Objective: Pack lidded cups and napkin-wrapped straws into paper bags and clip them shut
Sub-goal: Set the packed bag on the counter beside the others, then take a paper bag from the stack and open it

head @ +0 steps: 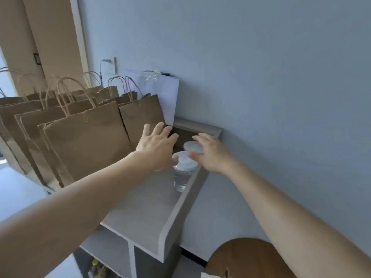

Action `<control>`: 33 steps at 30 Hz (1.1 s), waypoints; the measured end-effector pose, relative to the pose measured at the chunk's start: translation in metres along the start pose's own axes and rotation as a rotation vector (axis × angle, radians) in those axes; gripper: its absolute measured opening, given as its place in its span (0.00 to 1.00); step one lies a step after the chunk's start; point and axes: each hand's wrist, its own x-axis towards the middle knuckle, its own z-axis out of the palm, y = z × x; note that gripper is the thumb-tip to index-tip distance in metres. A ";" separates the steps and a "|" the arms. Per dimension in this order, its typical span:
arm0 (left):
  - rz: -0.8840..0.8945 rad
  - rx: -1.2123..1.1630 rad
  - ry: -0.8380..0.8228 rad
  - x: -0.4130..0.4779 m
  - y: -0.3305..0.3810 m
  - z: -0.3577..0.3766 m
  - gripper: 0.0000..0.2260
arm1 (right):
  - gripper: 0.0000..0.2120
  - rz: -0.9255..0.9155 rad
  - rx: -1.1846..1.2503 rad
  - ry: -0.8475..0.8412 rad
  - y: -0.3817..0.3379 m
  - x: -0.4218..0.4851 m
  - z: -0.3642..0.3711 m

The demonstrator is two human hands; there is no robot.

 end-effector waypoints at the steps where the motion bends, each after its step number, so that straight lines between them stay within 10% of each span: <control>1: 0.021 -0.022 0.010 0.004 0.021 -0.005 0.30 | 0.33 0.026 -0.008 0.004 0.016 -0.017 -0.009; 33: 0.786 -0.424 -0.343 0.029 0.606 -0.003 0.30 | 0.32 1.021 -0.032 -0.054 0.399 -0.462 -0.112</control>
